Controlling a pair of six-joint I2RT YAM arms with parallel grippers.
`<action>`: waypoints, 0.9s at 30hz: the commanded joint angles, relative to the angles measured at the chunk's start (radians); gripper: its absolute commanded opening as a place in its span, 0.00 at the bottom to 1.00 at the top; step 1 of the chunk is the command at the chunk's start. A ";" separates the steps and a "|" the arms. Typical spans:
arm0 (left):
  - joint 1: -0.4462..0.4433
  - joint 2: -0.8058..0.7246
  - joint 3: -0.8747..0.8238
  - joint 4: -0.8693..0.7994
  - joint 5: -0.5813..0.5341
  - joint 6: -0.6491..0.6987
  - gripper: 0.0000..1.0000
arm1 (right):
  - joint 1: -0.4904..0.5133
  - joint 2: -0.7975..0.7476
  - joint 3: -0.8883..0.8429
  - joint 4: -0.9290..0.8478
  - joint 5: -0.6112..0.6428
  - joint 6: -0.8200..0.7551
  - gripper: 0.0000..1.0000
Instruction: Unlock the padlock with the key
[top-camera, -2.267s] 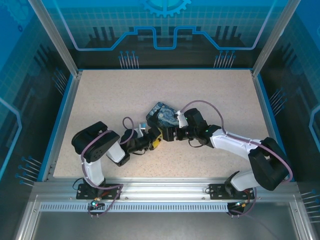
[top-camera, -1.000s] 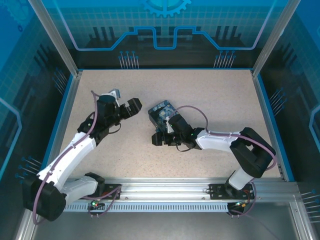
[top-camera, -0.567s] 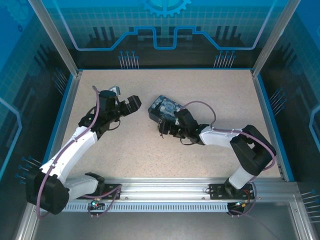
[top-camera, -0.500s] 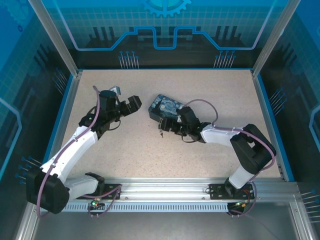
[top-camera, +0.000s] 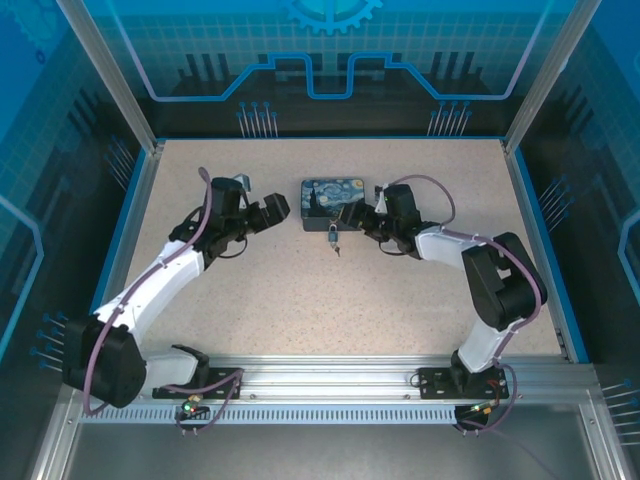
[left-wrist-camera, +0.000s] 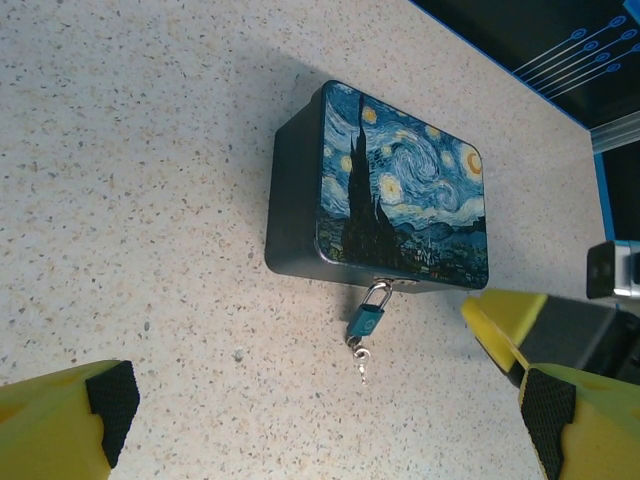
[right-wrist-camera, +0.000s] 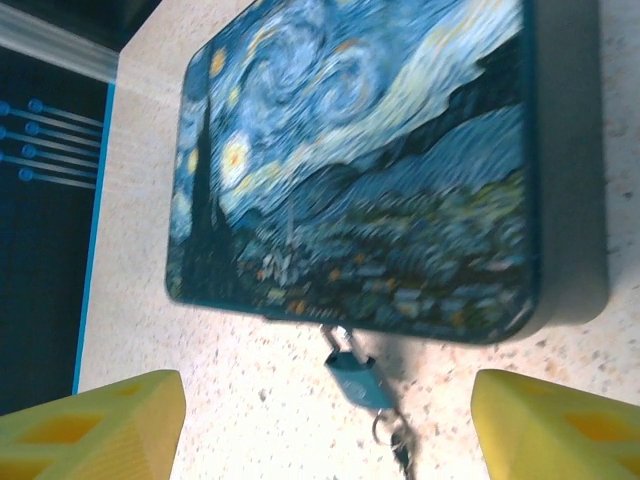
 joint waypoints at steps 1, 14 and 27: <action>-0.001 0.046 0.064 0.012 0.035 0.033 0.99 | 0.034 -0.047 -0.057 -0.022 -0.025 -0.065 0.73; -0.001 0.128 0.120 0.028 0.060 0.042 0.99 | 0.114 0.107 0.039 -0.117 0.084 -0.158 0.63; -0.001 0.150 0.123 0.030 0.066 0.040 0.99 | 0.164 0.229 0.144 -0.162 0.116 -0.190 0.57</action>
